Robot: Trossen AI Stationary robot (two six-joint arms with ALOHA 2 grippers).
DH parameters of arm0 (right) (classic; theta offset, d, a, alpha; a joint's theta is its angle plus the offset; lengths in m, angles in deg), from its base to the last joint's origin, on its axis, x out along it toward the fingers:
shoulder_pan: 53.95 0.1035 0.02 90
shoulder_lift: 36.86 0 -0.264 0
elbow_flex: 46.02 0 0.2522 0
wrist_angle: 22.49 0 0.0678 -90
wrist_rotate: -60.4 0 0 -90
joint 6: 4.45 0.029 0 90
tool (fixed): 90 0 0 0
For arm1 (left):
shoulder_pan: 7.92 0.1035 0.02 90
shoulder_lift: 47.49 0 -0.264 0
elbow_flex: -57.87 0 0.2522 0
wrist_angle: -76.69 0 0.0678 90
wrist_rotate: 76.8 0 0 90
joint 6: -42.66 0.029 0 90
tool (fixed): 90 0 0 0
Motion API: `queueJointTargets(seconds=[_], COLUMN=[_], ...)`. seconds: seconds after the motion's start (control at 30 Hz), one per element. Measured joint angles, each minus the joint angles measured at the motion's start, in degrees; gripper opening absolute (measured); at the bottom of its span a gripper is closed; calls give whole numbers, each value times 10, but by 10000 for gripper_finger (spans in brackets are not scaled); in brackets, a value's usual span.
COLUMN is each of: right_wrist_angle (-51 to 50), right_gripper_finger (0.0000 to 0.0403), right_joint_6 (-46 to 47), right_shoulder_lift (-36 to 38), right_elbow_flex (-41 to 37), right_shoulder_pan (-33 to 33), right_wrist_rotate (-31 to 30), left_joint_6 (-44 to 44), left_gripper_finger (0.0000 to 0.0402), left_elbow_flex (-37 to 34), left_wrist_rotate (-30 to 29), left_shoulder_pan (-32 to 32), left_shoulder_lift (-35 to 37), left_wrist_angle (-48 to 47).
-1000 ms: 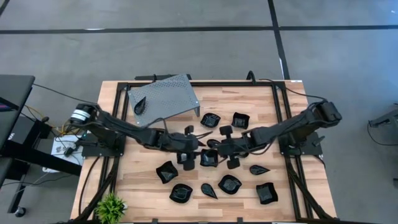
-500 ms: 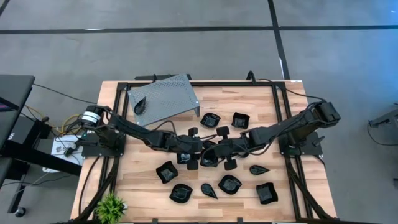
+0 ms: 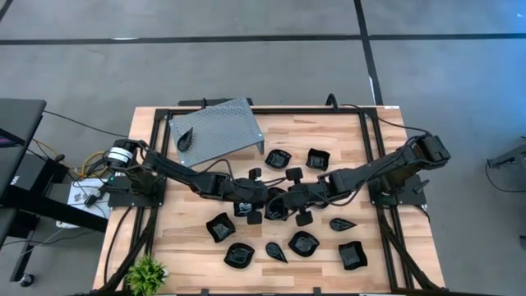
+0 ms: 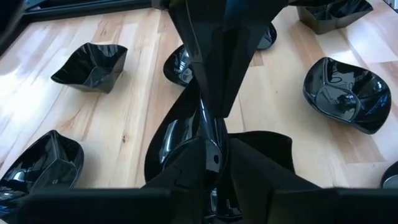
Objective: Pick & Place Mini shaped plates
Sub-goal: Stack the black drop plate on top of the black drop plate on the shelf
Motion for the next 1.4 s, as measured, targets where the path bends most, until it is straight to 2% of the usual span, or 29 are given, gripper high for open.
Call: queueJointTargets(seconds=[0.2,0.37,0.53,0.6,0.8,0.97,1.1,1.2,1.3,1.4], right_wrist_angle=[-6,-66,-86,-83,-85,-94,-158,-239,-340,-407], right_gripper_finger=[2,2,7,15,59,92,107,113,113,113], right_joint_6=[0,12,21,21,16,11,-31,-44,-41,-39], right_shoulder_lift=[0,0,0,-4,-5,3,12,18,29,65], right_elbow_flex=[22,62,73,73,73,85,136,193,252,291], right_shoulder_pan=[-3,-14,-29,-34,-35,-29,-18,-11,-7,-7], right_wrist_rotate=[1,31,65,73,73,71,46,-2,-56,-78], left_joint_6=[0,0,1,0,0,-23,-30,-41,-43,-32], left_gripper_finger=[65,66,27,13,21,10,15,16,12,14], left_elbow_flex=[0,0,0,0,0,0,0,0,1,3], left_wrist_rotate=[2,8,10,11,24,26,2,-11,-51,-82], left_shoulder_pan=[0,0,0,0,0,-11,-24,-29,-36,-40], left_shoulder_lift=[0,0,1,1,0,0,0,0,4,30], left_wrist_angle=[0,5,5,4,0,-1,-1,-5,-6,-7])
